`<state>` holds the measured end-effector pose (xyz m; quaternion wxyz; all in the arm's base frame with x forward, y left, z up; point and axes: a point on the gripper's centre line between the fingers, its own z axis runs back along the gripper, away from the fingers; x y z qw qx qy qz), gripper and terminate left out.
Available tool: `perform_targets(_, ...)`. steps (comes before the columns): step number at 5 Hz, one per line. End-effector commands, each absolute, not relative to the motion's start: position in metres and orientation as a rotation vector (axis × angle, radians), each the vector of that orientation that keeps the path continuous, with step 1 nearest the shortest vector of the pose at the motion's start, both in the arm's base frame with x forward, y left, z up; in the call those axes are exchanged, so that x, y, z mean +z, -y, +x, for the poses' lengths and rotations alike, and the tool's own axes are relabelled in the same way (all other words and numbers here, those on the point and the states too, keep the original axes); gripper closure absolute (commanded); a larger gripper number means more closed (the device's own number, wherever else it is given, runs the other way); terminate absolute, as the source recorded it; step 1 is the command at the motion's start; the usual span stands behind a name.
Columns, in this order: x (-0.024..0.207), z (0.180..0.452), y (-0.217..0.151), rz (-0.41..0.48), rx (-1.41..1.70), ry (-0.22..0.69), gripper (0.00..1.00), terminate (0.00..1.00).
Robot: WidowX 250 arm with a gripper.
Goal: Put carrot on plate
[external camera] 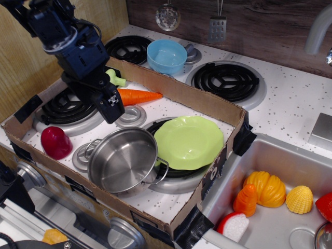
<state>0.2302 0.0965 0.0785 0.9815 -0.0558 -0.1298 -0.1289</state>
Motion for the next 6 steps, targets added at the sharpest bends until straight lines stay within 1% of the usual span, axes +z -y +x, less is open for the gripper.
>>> perform_targets(1,0.074,0.269,-0.123,-0.087,-0.448,0.327,0.0,0.0)
perform_targets(2,0.069,0.279,-0.131,-0.093,-0.514,0.328,0.0,0.0)
perform_targets(4,0.059,0.296,-0.143,-0.078,-0.619,0.326,0.0,0.0)
perform_targets(5,0.052,0.301,-0.147,-0.059,-0.668,0.326,0.0,0.0)
perform_targets(6,0.046,0.302,-0.146,-0.003,-0.723,0.303,0.0,0.0)
